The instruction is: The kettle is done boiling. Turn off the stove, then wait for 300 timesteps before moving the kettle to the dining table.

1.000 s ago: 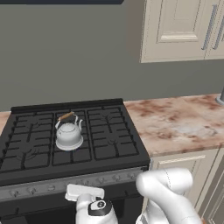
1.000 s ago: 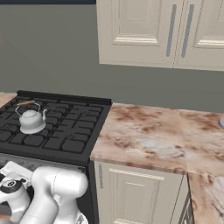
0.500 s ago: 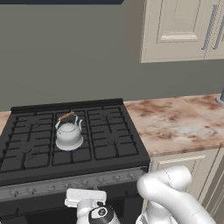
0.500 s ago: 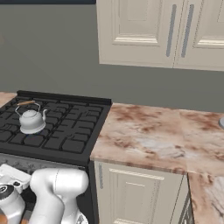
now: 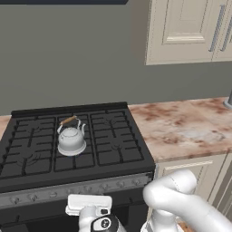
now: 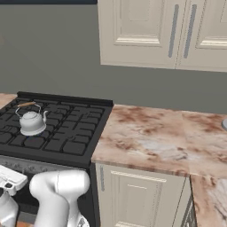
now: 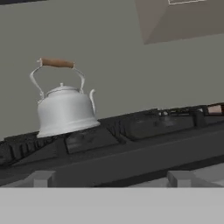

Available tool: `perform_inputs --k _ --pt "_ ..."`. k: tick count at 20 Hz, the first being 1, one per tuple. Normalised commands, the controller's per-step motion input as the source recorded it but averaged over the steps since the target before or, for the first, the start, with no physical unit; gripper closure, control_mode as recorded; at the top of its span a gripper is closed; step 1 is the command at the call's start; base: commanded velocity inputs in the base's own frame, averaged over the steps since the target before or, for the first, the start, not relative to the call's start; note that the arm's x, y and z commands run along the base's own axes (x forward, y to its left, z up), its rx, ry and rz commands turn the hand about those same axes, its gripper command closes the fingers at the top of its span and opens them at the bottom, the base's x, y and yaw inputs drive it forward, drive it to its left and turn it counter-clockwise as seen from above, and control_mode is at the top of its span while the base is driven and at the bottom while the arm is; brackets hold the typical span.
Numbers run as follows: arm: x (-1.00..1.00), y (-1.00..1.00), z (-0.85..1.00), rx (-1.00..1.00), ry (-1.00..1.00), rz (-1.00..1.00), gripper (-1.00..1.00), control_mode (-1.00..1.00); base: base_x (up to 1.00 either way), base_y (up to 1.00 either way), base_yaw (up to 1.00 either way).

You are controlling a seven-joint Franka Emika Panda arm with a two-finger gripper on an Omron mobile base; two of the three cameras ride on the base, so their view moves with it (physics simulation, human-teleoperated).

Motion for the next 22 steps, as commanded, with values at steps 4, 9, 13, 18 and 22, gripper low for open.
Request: perform_inputs --k 4,9,13,18,22 --pt "-0.22 0.00 0.51 0.00 -0.05 -0.02 -1.00 -1.00 0.00 0.00 0.00" --pt "-0.22 0.00 0.50 0.00 -0.05 -0.02 -1.00 -1.00 0.00 0.00 0.00" --pt "-0.07 0.00 0.50 0.00 -0.01 -0.04 -1.00 -1.00 0.00 0.00 0.00" --pt "0.00 0.01 0.49 0.00 0.00 -0.09 -1.00 -1.00 0.00 0.00 0.00" --pt "0.01 0.10 0.47 0.00 0.03 -0.12 -1.00 -1.00 0.00 0.00 0.00"
